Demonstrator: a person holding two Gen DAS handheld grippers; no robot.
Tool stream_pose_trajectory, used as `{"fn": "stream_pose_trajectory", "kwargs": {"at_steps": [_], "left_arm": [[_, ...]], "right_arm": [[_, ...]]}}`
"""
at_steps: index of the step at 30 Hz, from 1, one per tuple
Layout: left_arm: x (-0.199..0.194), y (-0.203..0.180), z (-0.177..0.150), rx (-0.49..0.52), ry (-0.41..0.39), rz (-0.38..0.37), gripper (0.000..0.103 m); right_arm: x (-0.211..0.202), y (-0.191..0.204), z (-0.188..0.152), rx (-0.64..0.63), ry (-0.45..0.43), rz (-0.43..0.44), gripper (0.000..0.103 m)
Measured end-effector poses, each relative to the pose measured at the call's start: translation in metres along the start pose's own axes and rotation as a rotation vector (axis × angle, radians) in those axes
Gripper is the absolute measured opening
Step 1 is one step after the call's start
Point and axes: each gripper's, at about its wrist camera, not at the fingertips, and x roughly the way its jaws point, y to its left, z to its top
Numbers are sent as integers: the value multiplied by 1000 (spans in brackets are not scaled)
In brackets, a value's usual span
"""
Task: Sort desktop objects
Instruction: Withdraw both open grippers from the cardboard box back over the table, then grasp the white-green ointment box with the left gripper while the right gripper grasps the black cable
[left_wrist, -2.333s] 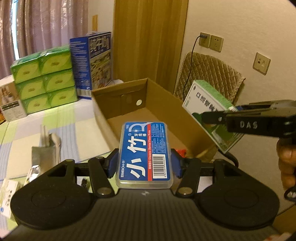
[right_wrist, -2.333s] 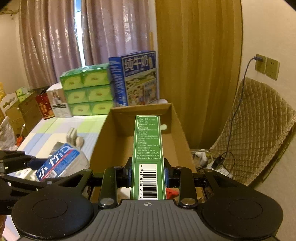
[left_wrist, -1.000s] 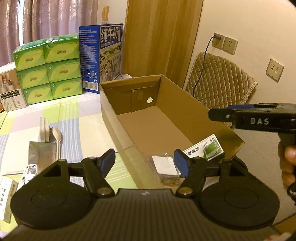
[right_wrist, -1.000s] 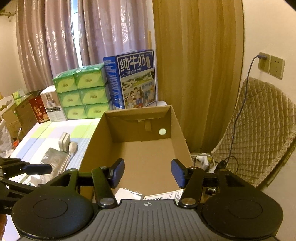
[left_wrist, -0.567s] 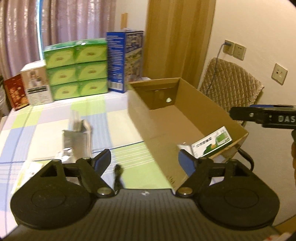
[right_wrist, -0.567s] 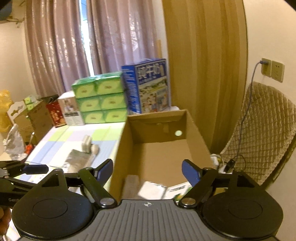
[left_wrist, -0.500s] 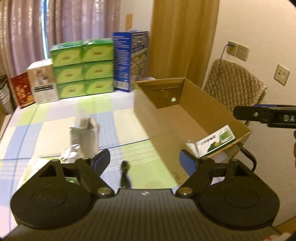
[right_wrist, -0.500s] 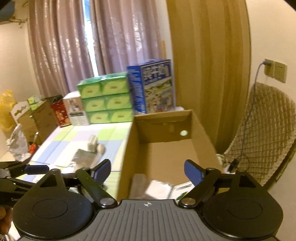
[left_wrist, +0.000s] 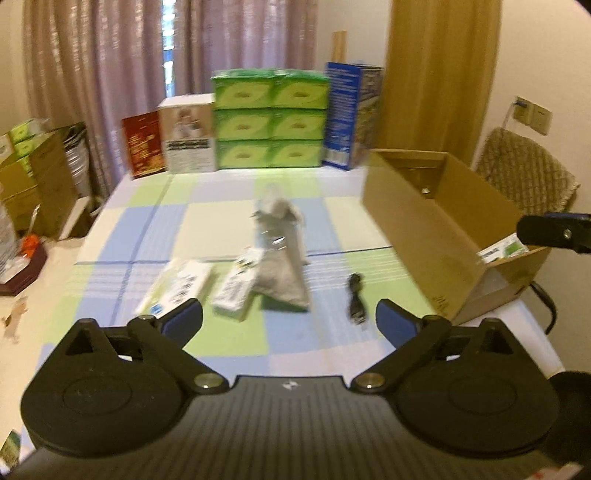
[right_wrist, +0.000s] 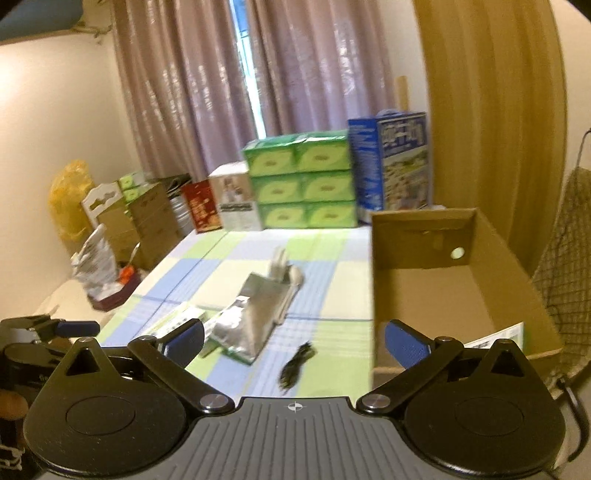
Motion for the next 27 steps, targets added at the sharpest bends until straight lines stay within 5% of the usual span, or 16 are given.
{"fn": "stream_pose_trajectory", "kwargs": {"at_steps": [11,22,27], "left_arm": [[4,48,-33,-46,45,74,102],[62,62,-52,16,81,-1,96],[88,64,-53,58,93,-20,89]], "right_arm": [[42,29,-33,-14,87,53,101],[106,25,-57,-29,169,-17,100],[144,24,-60,-37,200,-21,86]]}}
